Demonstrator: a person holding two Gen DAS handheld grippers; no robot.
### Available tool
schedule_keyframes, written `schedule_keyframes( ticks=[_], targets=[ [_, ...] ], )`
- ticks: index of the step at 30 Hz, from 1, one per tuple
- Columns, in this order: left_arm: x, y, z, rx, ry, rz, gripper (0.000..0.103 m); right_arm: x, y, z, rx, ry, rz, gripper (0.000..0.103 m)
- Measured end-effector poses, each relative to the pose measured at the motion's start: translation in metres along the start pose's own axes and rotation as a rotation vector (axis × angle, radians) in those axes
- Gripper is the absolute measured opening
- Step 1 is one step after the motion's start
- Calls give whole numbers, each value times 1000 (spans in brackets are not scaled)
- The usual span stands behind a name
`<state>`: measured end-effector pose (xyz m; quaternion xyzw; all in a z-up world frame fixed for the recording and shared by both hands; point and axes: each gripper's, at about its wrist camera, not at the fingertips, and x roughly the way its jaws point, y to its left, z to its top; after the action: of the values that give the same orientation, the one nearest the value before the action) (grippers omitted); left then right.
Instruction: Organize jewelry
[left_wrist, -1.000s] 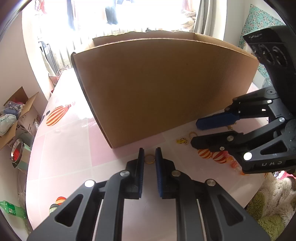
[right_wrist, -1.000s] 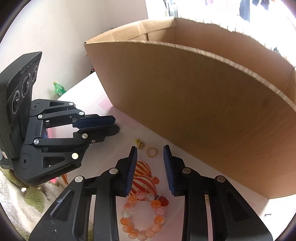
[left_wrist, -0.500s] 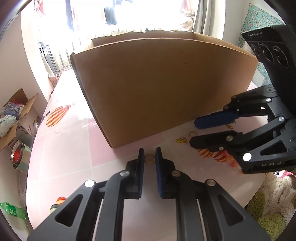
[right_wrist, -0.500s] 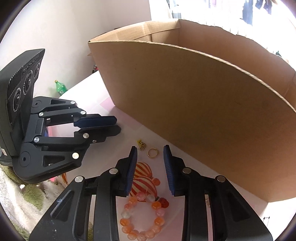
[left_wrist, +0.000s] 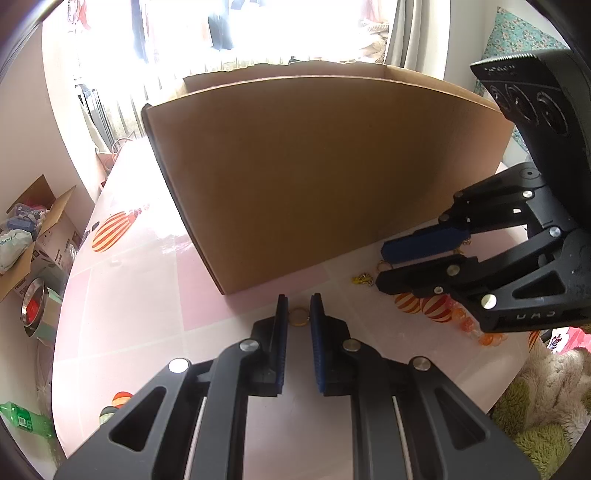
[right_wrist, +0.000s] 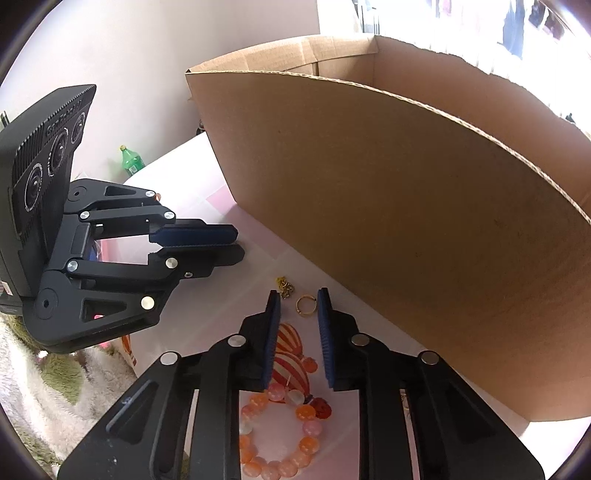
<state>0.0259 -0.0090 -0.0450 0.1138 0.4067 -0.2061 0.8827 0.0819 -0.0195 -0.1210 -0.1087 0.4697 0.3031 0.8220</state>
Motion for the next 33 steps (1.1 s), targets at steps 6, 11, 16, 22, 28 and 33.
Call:
schedule_keyframes(
  ticks=[6,11,16,22,28,33],
  targets=[
    [1,0,0,4,0,-1,12,6,4,4,-43,11,-13,15],
    [1,0,0,6,-1,1,12,10,8,8,-71,23,-17,9],
    [0,1,0,-2,-5,2,12,10,8,7,-46,15,-12,9],
    [0,2,-1,-1,-12,-6,12,2,1,3,-14,3,-8,9],
    [-4,2,-4,14,-15,-5,12,-17,0,3,14,-41,-5,9],
    [-25,-5,1,44,-52,8,12,-42,2,1,37,-108,-2,9]
  ],
)
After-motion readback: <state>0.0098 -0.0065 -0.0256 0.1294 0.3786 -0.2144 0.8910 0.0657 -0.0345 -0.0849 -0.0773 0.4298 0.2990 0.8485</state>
